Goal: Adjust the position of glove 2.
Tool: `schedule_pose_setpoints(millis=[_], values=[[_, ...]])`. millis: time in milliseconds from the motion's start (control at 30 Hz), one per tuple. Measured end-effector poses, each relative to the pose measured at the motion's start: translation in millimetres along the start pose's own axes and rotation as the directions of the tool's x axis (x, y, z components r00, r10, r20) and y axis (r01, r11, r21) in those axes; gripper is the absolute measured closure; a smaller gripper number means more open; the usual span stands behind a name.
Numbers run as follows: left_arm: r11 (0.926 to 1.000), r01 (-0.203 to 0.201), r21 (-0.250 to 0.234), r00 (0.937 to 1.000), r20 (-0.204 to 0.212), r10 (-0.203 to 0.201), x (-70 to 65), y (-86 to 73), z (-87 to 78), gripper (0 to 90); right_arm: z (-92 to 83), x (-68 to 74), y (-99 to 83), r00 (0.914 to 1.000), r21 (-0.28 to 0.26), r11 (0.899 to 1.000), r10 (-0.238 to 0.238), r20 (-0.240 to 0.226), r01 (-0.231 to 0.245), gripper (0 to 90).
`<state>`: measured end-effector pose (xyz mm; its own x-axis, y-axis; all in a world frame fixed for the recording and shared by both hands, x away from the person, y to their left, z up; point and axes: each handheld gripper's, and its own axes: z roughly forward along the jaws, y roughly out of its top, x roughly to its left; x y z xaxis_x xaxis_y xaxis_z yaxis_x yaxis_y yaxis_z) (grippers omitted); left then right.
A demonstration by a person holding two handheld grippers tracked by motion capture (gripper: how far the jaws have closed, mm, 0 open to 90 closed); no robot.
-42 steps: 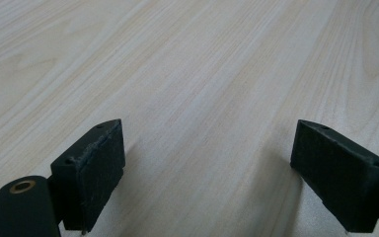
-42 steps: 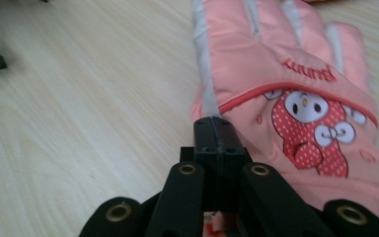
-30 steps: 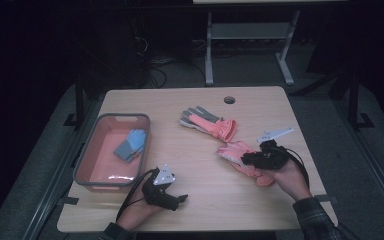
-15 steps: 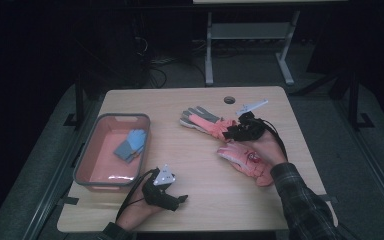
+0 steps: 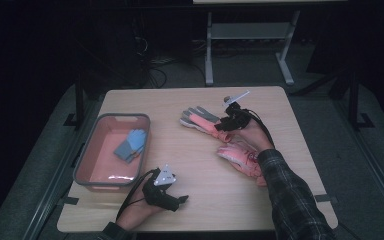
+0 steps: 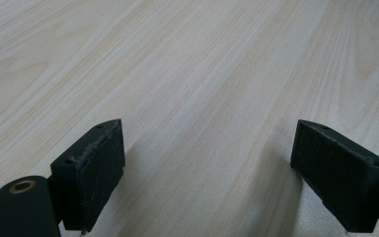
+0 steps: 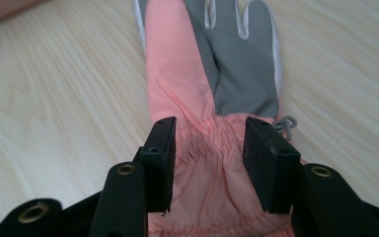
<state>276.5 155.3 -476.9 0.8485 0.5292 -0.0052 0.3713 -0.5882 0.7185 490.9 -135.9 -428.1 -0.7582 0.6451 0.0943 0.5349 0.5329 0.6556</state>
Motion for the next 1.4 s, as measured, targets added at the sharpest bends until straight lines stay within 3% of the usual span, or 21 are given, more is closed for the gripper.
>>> schedule_pose_setpoints(millis=[133,300,433,600,800,1133,1400], values=[[1.0000,0.000,0.001,1.0000,0.000,0.000,0.0,0.1,0.0,12.5,10.3,3.4,-4.5,0.9996,0.031,0.999,-0.023,0.017,0.022,58.9],[1.0000,-0.001,0.003,1.0000,0.001,0.001,-0.1,0.3,0.0,12.5,17.0,2.4,-7.9,1.0000,0.041,0.999,0.004,0.005,-0.004,76.9],[1.0000,-0.002,0.003,1.0000,0.002,0.002,-0.1,0.4,0.1,12.5,16.5,1.3,-5.9,0.9994,0.046,0.998,0.035,-0.005,-0.035,84.3],[1.0000,-0.002,0.003,1.0000,0.001,0.002,-0.1,0.5,0.1,12.5,0.1,-4.3,-4.3,0.9961,-0.012,0.996,0.085,-0.024,-0.085,89.1],[1.0000,-0.002,0.007,1.0000,0.001,0.002,0.0,0.5,0.1,12.5,-23.4,-2.4,-2.7,0.9960,-0.082,0.993,0.081,-0.039,-0.084,89.5],[1.0000,-0.005,0.003,1.0000,0.001,0.005,0.2,0.5,0.6,12.5,-74.1,22.7,-5.5,0.9977,-0.184,0.981,0.054,-0.041,-0.061,89.6],[1.0000,0.000,-0.001,1.0000,-0.001,0.000,-0.3,0.6,0.8,12.5,-97.4,63.9,-27.6,0.9981,-0.199,0.979,0.041,-0.047,-0.049,89.5]])
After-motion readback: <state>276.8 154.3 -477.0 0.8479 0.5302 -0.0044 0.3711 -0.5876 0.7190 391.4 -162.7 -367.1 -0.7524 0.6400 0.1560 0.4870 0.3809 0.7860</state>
